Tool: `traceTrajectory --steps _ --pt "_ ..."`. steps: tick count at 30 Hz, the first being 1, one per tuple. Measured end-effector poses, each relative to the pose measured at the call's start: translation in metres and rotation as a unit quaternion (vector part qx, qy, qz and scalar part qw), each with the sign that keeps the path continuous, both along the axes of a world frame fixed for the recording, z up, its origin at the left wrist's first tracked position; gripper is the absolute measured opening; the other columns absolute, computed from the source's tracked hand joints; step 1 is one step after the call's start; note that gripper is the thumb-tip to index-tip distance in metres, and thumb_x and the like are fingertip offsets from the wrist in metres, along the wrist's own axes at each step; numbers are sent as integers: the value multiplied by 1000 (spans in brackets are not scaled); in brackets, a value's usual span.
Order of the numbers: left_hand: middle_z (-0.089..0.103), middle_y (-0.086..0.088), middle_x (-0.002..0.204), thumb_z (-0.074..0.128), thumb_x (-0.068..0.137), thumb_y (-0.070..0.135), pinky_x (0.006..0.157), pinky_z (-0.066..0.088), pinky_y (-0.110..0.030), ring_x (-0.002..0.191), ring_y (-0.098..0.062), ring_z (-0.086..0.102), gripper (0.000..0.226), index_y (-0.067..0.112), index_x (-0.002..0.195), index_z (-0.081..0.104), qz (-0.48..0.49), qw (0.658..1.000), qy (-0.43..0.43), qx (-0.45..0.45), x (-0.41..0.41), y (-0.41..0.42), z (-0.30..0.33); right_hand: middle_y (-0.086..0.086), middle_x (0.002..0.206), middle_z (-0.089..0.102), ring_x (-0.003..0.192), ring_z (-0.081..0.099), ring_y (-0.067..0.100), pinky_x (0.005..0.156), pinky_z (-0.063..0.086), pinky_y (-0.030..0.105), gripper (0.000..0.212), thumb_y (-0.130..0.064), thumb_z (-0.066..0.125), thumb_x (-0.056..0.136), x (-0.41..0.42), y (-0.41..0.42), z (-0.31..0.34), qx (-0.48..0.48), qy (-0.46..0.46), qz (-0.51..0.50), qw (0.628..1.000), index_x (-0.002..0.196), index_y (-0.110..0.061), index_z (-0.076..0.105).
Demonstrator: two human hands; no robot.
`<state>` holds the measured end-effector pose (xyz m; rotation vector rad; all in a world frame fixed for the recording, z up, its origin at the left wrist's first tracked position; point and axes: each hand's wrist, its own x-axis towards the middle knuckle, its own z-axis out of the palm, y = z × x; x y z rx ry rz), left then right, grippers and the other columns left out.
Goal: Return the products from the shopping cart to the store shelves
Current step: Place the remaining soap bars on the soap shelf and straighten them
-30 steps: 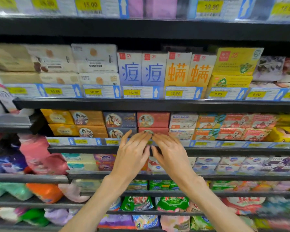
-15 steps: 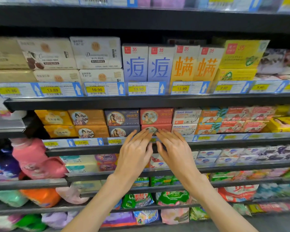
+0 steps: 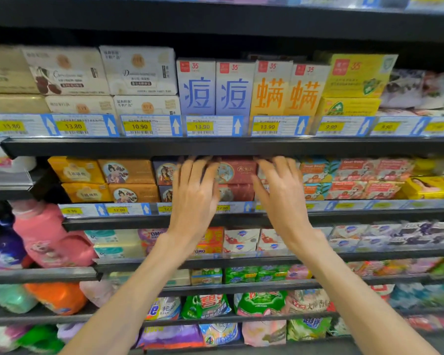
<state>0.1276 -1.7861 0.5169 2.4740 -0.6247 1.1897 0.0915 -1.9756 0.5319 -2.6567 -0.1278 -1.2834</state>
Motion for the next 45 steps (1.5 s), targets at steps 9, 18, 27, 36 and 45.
traceTrajectory --steps 9,18,27,36,45 --pt "63 -6 130 66 93 18 114 29 -59 129 -34 48 31 15 125 65 71 997 18 40 19 -1 9 19 90 68 86 61 43 85 48 47 18 -15 68 87 23 -1 17 -35 96 -29 994 102 -5 71" --pt "68 -5 118 73 89 16 112 34 -53 119 -32 53 27 15 115 68 77 996 3 33 14 -3 10 20 102 71 96 63 44 88 48 45 26 -22 62 94 21 -3 22 -23 102 -17 994 111 -5 71" --pt "68 -4 121 73 88 16 113 34 -53 122 -32 52 38 18 125 65 77 997 9 24 17 -3 8 16 102 68 93 62 37 81 50 42 22 -16 63 94 14 1 22 4 95 3 995 114 -9 68" --pt "66 -3 126 68 93 20 115 31 -52 127 -30 50 42 20 134 60 59 998 35 6 15 -3 7 13 106 67 98 61 36 89 49 45 28 -23 58 97 16 -2 17 -1 96 11 995 121 -11 65" --pt "62 0 121 59 97 12 101 42 -41 116 -24 54 31 16 127 63 16 998 52 -35 -29 58 -27 1 119 67 112 59 23 94 47 38 21 -20 58 97 -9 32 -19 -16 -6 117 993 114 -13 69"
